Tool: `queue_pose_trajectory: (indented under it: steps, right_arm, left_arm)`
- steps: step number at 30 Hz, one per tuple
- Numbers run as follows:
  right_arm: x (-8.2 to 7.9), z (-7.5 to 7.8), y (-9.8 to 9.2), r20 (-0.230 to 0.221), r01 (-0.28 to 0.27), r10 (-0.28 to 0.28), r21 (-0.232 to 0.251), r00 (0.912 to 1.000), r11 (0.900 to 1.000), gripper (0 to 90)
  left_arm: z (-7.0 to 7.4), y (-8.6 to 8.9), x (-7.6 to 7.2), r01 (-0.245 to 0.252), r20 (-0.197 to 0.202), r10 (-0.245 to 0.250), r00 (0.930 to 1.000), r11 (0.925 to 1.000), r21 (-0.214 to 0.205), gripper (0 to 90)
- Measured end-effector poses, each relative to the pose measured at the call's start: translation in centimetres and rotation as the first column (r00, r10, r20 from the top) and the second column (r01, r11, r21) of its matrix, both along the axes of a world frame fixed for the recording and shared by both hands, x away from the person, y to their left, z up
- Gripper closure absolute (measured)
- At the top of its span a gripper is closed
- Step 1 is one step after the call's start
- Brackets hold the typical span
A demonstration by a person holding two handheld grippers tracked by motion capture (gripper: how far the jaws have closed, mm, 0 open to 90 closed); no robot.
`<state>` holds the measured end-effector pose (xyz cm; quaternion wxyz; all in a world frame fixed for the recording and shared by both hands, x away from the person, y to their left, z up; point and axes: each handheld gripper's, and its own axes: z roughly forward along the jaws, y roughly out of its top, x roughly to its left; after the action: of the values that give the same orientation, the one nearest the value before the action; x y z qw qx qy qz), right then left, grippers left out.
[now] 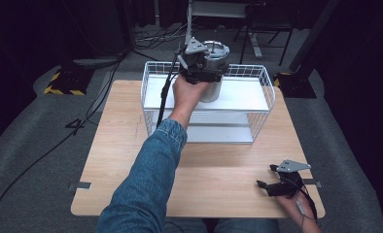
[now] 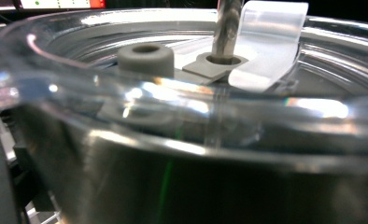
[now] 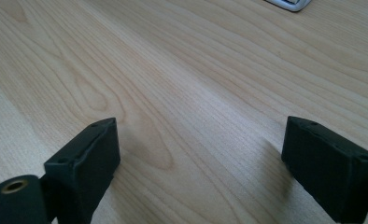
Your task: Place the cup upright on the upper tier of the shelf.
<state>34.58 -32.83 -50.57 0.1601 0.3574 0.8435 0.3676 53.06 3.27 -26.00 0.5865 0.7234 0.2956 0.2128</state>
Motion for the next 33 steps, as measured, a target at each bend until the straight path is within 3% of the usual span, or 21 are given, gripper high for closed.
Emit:
queue_pose_trajectory:
  steps: [11,14,19,21,33]
  right_arm:
    - [0.0,0.0,0.0,0.001,0.001,-0.001,-0.001,1.0,1.0,11.9]
    - [-0.1,0.0,0.0,-0.001,-0.004,0.004,-0.001,1.0,1.0,11.9]
    - [0.0,0.0,0.0,-0.002,-0.006,0.006,0.0,1.0,1.0,11.8]
    - [0.0,0.0,0.0,-0.001,-0.006,0.006,0.0,1.0,1.0,11.8]
    - [0.0,0.0,0.0,-0.002,-0.012,0.012,0.0,0.9999,0.9999,11.8]
  left_arm:
    - [0.0,-0.1,0.1,-0.009,0.0,0.009,1.0,1.0,0.003,3.3]
    - [0.1,-0.3,-0.1,-0.042,0.027,0.041,0.9988,0.9988,0.027,0.0]
    - [0.2,-0.3,-0.3,-0.053,0.056,0.051,0.9971,0.9978,0.039,0.0]
    - [0.3,-0.2,-0.4,-0.048,0.049,0.047,0.9977,0.9987,0.015,0.0]
    - [0.9,1.1,-1.5,-0.024,0.058,0.024,0.998,0.9997,-0.006,0.0]
